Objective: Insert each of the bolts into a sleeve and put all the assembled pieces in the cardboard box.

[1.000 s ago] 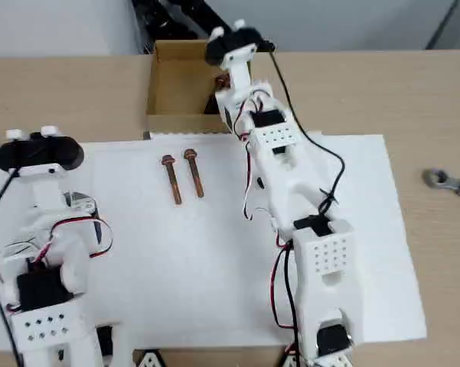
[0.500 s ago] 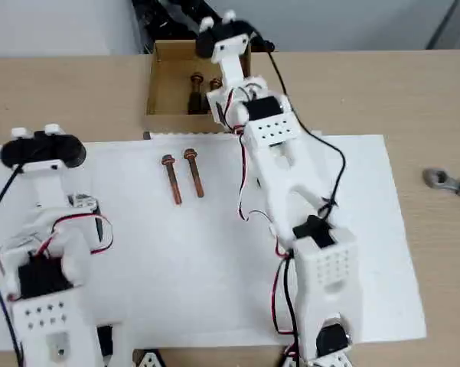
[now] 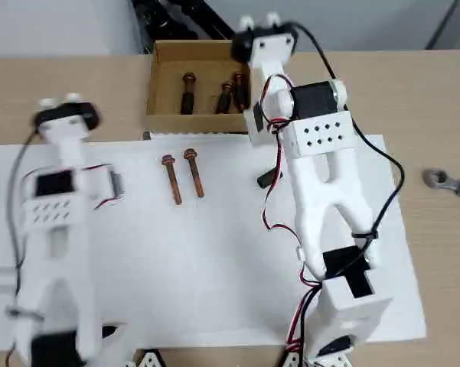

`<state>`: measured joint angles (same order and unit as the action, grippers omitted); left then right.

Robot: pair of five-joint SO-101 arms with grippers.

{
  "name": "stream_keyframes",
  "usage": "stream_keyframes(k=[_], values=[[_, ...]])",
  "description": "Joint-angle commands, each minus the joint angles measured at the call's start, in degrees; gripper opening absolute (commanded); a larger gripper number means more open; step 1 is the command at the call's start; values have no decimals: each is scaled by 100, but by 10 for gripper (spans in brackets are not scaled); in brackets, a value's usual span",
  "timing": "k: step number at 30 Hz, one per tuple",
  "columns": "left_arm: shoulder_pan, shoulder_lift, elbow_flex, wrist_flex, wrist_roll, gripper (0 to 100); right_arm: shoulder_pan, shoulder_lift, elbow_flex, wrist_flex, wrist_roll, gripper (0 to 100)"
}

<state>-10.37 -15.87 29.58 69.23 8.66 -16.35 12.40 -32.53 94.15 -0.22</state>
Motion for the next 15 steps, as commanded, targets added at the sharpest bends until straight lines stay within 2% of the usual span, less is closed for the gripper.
stream_keyframes(k=[1, 4, 7, 15], values=[[703, 897, -919, 316, 9, 111, 418, -576, -44, 242, -185, 174], [1046, 1741, -1771, 677, 9, 111, 532, -866, 53, 189, -185, 174], [1099, 2655, -2721, 1108, 26, 111, 523, -954, 158, 215, -185, 173], [1020, 4492, -5341, 2145, 800, 111, 523, -1376, 1143, 198, -185, 173]])
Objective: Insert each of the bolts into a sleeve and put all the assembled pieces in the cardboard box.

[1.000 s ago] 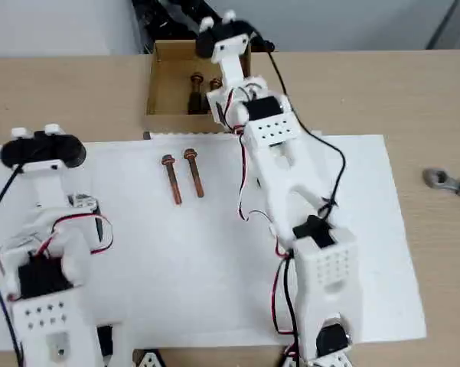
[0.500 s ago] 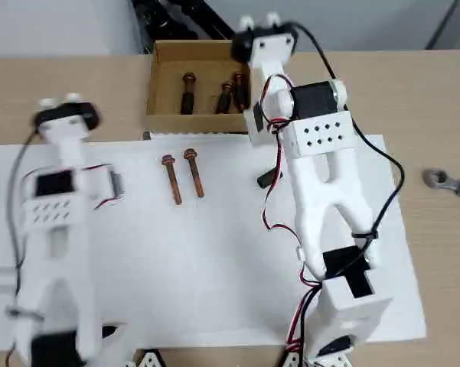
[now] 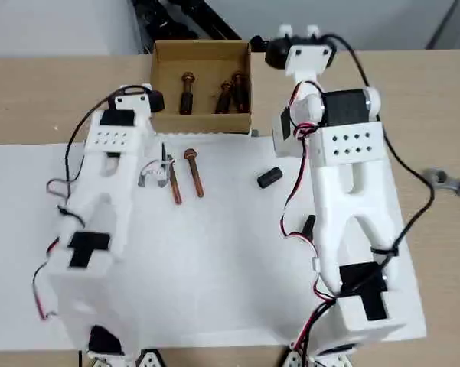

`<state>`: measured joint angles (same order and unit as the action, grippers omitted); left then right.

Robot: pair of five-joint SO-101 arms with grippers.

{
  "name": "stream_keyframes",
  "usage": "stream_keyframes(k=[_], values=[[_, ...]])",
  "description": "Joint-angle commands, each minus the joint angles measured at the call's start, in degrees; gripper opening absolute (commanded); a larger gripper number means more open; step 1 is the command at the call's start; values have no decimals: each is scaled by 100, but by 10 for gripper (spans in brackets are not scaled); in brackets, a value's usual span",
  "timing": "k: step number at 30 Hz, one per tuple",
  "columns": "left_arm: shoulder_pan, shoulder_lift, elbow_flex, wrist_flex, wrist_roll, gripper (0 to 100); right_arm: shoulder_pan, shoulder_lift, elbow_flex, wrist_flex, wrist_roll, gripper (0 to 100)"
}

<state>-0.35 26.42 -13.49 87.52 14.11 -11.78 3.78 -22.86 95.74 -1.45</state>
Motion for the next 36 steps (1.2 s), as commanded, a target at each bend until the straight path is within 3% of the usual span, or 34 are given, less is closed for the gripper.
stream_keyframes(k=[1, 10, 16, 36], values=[[18, 387, -1332, 422, 352, 111, 66, -611, 281, 40, -62, 173], [360, 993, -2800, 958, 501, 111, 101, -1851, 1952, 22, -62, 173], [387, 1292, -2791, 967, 1547, 111, 110, -2404, 2901, 13, -62, 173], [431, 2418, -2826, 360, 1960, 111, 110, -2492, 2989, -40, -62, 173]])
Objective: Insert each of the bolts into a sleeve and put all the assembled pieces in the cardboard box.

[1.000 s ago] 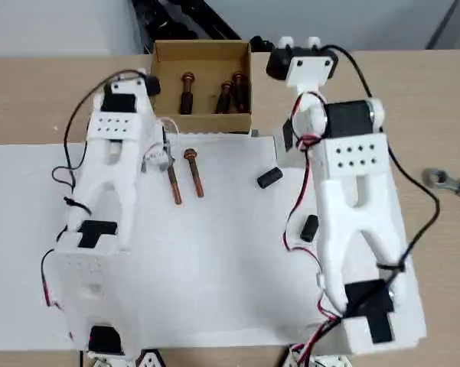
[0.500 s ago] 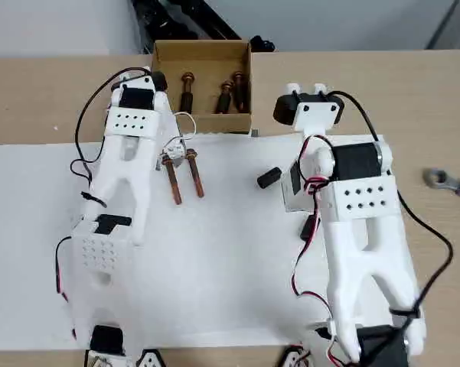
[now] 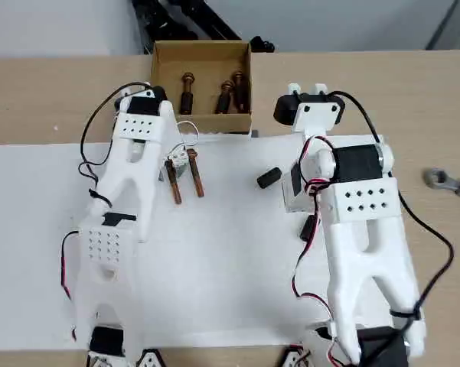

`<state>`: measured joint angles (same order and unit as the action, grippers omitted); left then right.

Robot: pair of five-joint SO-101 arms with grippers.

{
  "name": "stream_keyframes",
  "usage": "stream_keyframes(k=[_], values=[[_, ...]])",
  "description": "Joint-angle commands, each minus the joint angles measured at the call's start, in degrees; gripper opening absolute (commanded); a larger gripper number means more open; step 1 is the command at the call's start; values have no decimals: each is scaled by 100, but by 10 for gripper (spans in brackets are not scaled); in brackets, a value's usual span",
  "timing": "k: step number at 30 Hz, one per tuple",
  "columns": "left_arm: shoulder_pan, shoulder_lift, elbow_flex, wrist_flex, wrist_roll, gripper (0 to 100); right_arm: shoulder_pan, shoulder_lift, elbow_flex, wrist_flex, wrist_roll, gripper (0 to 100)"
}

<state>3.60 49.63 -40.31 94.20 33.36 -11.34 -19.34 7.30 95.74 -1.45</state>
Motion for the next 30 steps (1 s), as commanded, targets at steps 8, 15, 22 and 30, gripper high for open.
stream_keyframes(k=[8, 15, 22, 30], values=[[88, 62, -101, -246, 9, 5, 57, -189, 176, -40, -70, 172], [62, 44, -769, 448, -18, 5, 400, -242, 923, -40, -70, 172], [123, -18, -1666, 633, -299, 5, 1332, -242, 1301, -40, -123, 171], [132, -1451, -1174, 624, -730, 5, 1200, -233, 1609, -505, -888, 171]])
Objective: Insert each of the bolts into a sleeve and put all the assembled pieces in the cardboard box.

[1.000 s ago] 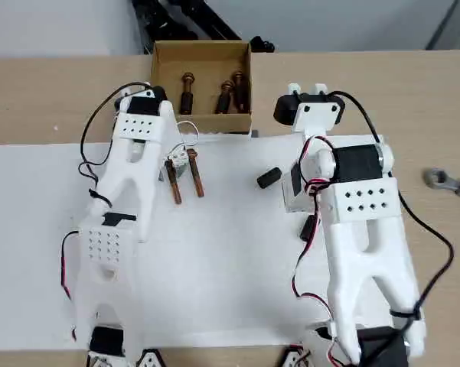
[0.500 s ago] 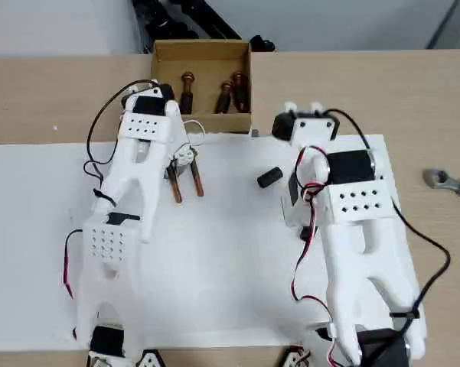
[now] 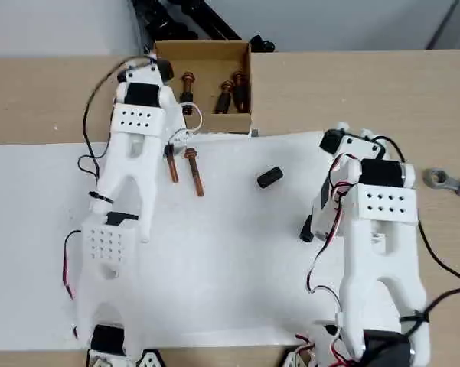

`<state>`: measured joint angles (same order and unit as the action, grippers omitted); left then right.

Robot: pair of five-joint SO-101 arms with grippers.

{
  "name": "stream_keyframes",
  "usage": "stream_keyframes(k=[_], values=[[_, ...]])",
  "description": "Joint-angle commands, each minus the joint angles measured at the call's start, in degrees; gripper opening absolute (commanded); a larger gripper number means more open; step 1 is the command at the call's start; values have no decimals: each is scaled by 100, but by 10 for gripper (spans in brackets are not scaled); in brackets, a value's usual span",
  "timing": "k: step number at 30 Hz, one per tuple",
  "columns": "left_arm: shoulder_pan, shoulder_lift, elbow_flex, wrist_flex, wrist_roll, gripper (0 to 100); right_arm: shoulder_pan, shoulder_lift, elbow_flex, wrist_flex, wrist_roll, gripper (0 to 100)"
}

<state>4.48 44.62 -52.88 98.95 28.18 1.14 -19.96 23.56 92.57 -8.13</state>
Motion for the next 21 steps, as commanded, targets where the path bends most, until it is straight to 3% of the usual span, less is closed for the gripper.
stream_keyframes(k=[1, 8, 16, 21], values=[[44, -1169, 215, 149, -281, 5, -136, -154, -18, -233, -229, 171], [0, -3007, 1657, 149, -686, 5, -927, -119, 18, -620, -378, 172], [-9, -4897, 3116, 141, -1116, 5, -980, -163, 554, -1024, -334, 177], [-18, -5327, 3714, 44, -1125, 5, -971, -171, 563, -1007, -334, 277]])
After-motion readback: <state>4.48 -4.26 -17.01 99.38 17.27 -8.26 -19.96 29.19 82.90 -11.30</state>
